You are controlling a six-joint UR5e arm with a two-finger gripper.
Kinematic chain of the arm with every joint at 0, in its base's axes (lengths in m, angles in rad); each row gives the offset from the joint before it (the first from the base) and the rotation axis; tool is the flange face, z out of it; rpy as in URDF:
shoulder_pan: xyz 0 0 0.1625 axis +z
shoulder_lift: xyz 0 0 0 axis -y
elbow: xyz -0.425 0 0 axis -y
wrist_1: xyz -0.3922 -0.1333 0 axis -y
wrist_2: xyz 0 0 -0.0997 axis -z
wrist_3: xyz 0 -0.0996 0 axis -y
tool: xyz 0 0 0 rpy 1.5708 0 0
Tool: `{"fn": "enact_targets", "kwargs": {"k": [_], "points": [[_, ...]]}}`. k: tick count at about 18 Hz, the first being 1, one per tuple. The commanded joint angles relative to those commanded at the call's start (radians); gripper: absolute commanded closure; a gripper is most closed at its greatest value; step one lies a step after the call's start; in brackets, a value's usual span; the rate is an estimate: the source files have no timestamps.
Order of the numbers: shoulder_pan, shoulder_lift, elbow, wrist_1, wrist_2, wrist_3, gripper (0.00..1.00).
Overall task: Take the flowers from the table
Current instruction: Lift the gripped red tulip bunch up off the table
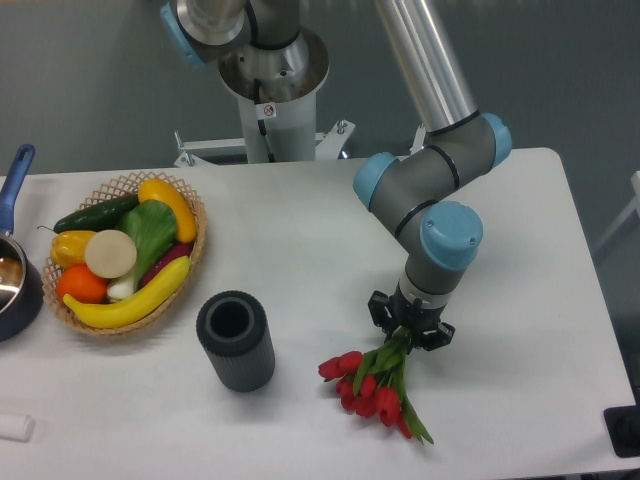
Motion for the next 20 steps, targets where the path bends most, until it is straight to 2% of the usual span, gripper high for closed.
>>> {"fn": "enact_targets", "kwargs": {"k": [2, 10, 18, 20], "points": [[0.000, 0.008, -0.005, 0.000, 0.000, -0.012, 0.75], [0.005, 0.051, -0.005, 0.000, -0.005, -0.011, 0.75], [0.038, 0.169, 0.049, 0.005, -0.024, -0.011, 0.75], [0.069, 0.201, 0.049, 0.034, -0.079, -0.012, 0.75]]}}
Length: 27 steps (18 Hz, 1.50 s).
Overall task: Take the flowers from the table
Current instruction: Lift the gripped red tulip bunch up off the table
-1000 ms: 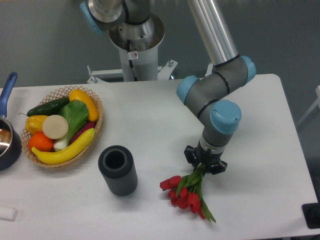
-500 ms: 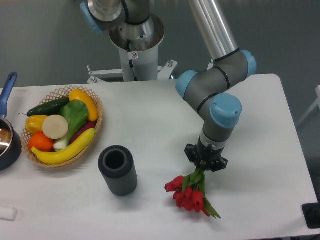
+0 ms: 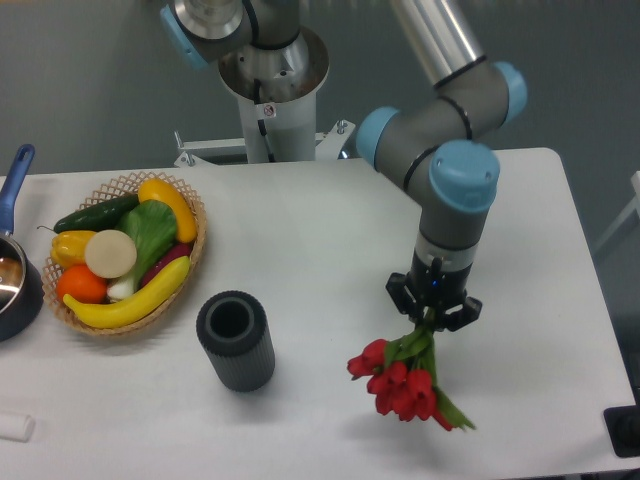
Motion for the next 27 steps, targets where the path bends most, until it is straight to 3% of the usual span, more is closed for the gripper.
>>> {"fn": "enact_targets", "kwargs": {"k": [5, 12, 15, 27], "points": [[0.081, 0.042, 0.018, 0.017, -0.284, -0.040, 0.75], [0.190, 0.091, 0.006, 0.017, -0.597, -0.060, 0.75], [0.198, 0.092, 0.006, 0.017, -0.640, -0.060, 0.75], [0.204, 0.098, 0.005, 0.017, -0.642, -0.060, 0.75]]}}
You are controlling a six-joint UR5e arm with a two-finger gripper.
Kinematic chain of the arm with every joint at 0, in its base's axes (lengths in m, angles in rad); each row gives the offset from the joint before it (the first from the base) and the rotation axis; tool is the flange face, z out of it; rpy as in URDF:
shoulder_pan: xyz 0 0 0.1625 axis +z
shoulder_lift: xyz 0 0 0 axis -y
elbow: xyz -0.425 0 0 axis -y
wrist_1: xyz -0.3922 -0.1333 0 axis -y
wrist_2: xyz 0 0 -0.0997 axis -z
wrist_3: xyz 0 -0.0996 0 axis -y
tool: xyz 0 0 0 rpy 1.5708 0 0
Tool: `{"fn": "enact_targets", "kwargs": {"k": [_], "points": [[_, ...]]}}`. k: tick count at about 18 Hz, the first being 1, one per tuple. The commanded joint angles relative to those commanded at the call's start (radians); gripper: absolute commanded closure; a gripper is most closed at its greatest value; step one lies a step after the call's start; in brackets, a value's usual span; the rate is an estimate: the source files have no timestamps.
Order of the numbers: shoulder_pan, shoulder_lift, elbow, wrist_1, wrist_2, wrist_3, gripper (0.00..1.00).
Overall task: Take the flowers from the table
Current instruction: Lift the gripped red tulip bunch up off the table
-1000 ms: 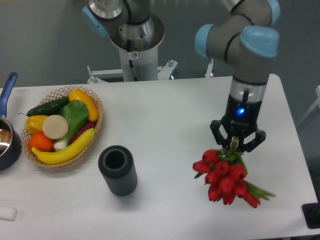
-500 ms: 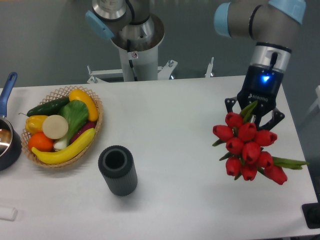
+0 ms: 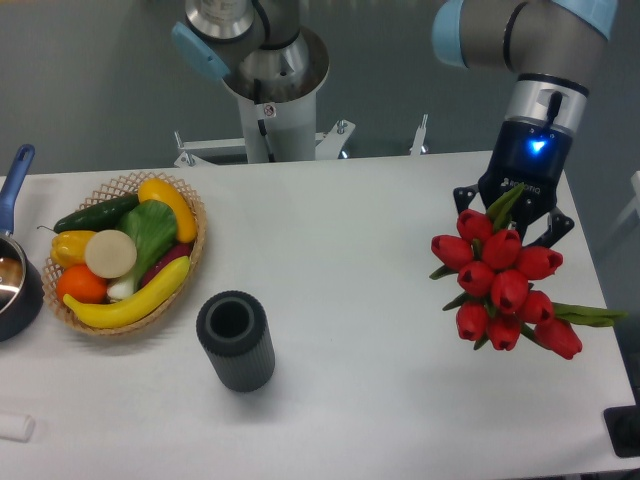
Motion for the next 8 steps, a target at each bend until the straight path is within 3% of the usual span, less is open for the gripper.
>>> {"fn": "enact_targets", "kwargs": {"k": [8], "points": [[0.000, 0.000, 0.003, 0.000, -0.006, 0.000, 0.75]]}}
